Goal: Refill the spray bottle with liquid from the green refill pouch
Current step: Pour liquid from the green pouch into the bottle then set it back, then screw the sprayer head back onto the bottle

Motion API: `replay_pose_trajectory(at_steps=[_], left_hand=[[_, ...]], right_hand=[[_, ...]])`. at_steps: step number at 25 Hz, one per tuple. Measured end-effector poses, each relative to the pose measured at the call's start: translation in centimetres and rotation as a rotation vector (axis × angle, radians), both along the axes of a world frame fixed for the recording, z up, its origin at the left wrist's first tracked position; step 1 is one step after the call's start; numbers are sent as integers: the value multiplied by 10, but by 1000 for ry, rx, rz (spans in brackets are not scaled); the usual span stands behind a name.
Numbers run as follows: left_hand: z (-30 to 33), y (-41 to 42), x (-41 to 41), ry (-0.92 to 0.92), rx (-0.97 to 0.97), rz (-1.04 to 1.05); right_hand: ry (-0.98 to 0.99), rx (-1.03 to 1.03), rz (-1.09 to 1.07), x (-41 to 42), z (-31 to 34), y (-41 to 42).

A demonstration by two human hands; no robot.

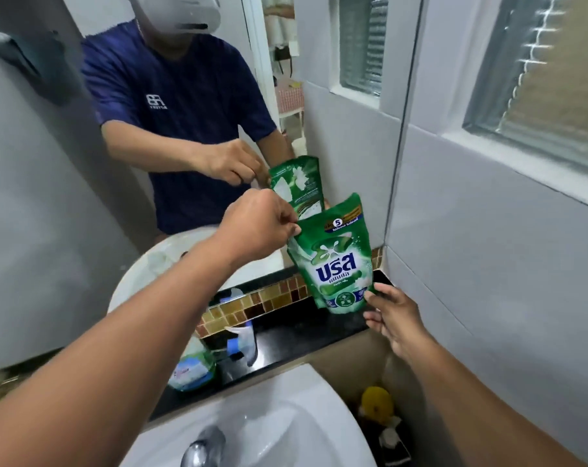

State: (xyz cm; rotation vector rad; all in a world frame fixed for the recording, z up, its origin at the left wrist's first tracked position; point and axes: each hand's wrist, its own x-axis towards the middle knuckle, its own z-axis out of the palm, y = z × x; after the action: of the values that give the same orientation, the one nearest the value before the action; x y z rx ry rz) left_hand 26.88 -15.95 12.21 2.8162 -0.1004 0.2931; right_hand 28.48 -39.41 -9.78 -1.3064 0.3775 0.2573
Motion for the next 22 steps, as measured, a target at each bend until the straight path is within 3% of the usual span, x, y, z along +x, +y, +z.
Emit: replay_pose_trajectory(at_steps=[5, 12, 18, 22], left_hand=[[-40, -64, 53, 1, 83, 47], [-82, -90, 87, -16, 105, 91], [-86, -82, 67, 22, -50, 130], [-108, -51, -9, -16, -250, 192]], right_hand=[[75, 28, -15, 61, -30, -29], [101, 6, 30, 93, -47, -24], [-15, -189, -32, 78, -46, -11], [-94, -306, 39, 39, -54, 7]])
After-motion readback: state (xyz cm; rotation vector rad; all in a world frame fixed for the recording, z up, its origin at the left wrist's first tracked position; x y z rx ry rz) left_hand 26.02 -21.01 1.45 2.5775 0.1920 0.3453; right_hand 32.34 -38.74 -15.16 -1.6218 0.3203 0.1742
